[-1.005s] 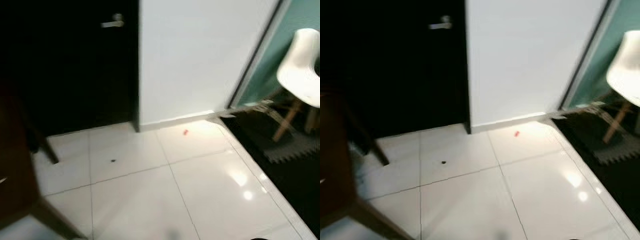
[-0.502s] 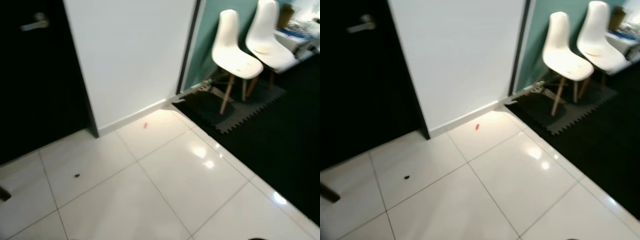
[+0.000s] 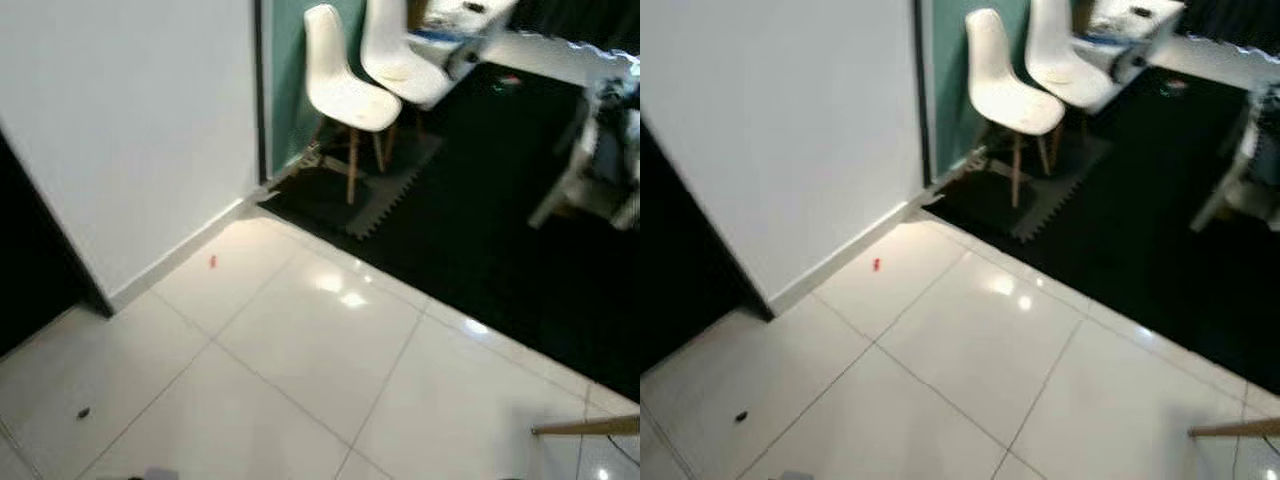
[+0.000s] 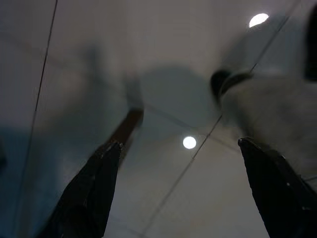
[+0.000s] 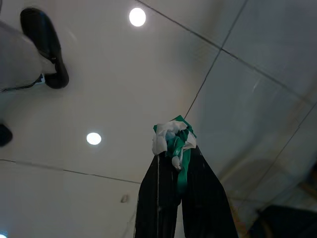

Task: Picking trash to rubbish bin

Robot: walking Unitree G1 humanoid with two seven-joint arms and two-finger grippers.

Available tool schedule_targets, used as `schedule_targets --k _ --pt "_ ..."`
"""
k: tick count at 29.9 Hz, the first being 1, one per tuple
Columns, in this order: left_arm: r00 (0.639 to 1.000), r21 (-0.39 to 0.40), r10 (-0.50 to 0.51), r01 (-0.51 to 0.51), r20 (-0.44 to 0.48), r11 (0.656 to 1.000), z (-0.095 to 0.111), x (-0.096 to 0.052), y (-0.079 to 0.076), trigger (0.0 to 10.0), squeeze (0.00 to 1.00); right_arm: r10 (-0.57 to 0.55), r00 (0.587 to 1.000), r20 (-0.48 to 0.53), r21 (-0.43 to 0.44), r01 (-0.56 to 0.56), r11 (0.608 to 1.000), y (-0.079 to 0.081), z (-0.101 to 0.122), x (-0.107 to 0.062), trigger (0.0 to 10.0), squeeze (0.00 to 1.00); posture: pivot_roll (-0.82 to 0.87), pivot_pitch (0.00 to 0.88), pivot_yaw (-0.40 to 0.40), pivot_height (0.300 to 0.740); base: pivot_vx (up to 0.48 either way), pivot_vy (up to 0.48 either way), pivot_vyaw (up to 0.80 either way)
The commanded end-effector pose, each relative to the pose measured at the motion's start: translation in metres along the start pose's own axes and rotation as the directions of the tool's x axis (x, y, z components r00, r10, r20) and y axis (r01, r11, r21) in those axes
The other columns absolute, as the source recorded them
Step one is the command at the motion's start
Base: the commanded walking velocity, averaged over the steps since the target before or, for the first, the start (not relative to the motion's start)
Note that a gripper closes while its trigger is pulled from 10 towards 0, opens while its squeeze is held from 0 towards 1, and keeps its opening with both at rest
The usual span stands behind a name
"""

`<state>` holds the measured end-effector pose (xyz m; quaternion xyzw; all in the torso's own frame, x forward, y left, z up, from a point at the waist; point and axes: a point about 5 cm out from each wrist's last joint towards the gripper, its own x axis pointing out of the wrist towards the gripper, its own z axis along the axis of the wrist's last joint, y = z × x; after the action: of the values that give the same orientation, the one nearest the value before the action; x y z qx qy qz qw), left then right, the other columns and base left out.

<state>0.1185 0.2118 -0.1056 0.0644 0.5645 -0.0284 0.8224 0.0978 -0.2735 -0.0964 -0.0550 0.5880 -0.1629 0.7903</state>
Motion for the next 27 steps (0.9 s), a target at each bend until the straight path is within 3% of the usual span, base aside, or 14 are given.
schedule_targets --k 1,6,12,20,27 --pt "0.999 0.008 -0.023 0.023 -0.022 1.000 -0.009 0.000 -0.007 10.0 0.00 -0.008 1.000 0.000 0.013 0.008 1.000 -0.003 -0.002 0.000 10.0 0.00 0.01 0.089 -0.017 0.740 0.000 0.000 -0.80" --pt "1.000 -0.015 0.017 -0.017 -0.017 1.000 -0.009 -0.002 0.005 10.0 0.00 0.006 1.000 0.012 0.011 -0.006 1.000 0.002 0.002 0.000 10.0 0.00 0.03 0.071 -0.022 0.740 0.000 0.000 -0.80" --pt "0.997 -0.117 0.078 -0.076 0.010 0.990 0.000 -0.003 0.018 10.0 0.00 0.052 0.998 0.034 -0.037 -0.051 0.998 0.019 0.013 0.000 10.0 0.00 0.05 0.075 -0.017 0.740 0.000 0.000 -0.79" --pt "0.991 -0.122 0.131 -0.128 0.018 0.984 0.005 -0.005 0.035 10.0 0.00 0.096 0.993 0.067 -0.132 -0.087 0.987 0.036 0.025 -0.002 10.0 0.00 0.06 0.062 -0.026 0.740 0.000 0.000 -0.79" --pt "0.987 -0.168 0.161 -0.160 -0.008 0.973 -0.005 -0.007 0.040 10.0 0.00 0.102 0.993 0.064 -0.163 -0.091 0.982 0.036 0.027 -0.002 10.0 0.00 0.05 0.053 -0.034 0.740 0.000 0.000 -0.80"
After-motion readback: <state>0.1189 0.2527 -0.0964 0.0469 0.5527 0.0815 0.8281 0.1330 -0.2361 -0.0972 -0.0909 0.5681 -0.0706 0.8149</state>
